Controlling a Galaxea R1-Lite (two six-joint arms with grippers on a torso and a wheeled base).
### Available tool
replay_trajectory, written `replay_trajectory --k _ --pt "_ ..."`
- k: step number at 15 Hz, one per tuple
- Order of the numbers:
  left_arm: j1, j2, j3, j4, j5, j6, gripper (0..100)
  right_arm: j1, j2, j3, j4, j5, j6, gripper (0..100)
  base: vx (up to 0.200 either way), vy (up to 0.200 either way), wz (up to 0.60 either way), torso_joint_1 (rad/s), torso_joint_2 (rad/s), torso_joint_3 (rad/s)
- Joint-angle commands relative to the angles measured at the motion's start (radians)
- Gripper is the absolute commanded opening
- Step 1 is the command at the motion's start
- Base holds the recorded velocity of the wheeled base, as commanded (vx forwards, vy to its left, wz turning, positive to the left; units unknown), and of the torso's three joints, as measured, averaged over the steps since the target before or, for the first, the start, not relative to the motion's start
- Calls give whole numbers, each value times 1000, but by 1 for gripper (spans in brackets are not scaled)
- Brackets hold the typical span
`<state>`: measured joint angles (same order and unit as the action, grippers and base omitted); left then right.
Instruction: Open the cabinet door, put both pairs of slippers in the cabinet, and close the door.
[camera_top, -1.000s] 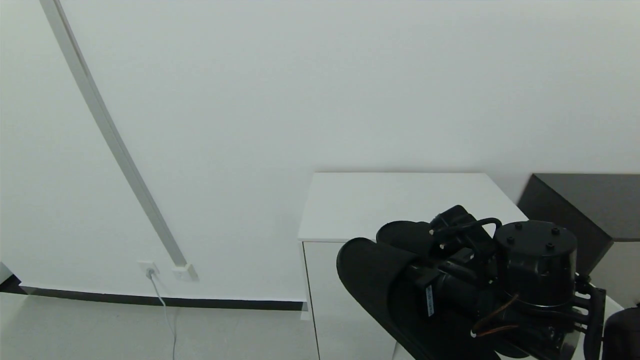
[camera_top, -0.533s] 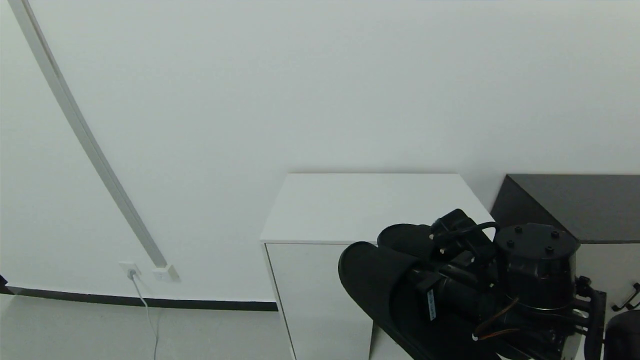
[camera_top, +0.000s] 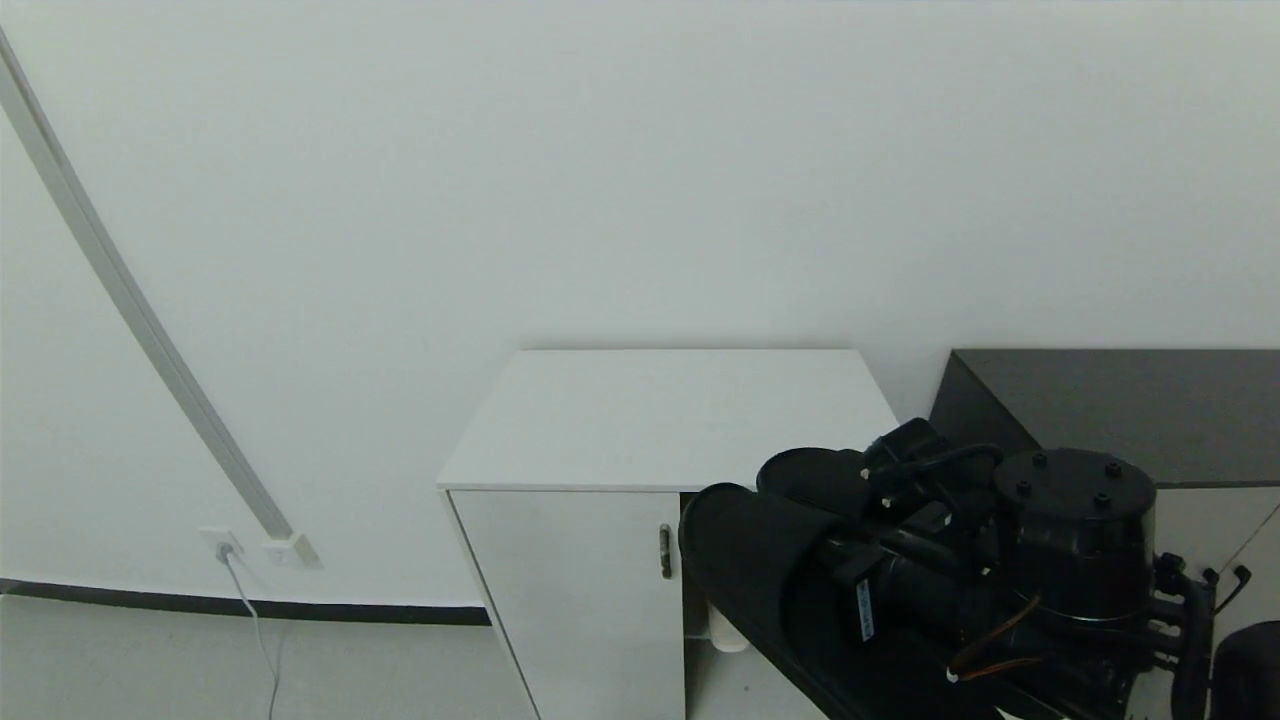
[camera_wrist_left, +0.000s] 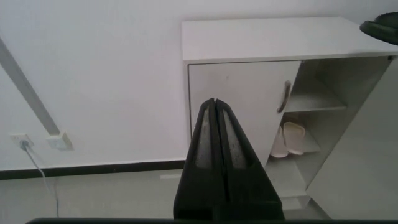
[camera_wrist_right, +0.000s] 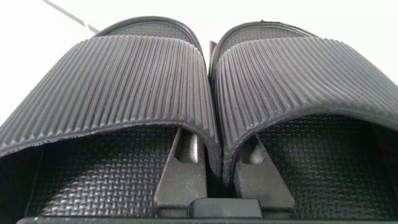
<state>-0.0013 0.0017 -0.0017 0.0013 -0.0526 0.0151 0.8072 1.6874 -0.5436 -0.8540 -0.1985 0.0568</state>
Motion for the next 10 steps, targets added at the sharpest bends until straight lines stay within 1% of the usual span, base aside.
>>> replay_trajectory --k 1,4,5,10 --pt "0 1 0 0 0 0 0 1 3 1 0 1 0 0 0 0 0 0 0 0" --pt "0 1 0 0 0 0 0 3 5 -1 0 -1 -2 0 0 0 0 0 0 0" --pt "0 1 0 0 0 0 0 4 5 -1 0 1 0 0 0 0 -600 7 -2 -7" --pt "0 1 0 0 0 0 0 4 5 1 -3 -1 -2 0 0 0 0 0 0 0"
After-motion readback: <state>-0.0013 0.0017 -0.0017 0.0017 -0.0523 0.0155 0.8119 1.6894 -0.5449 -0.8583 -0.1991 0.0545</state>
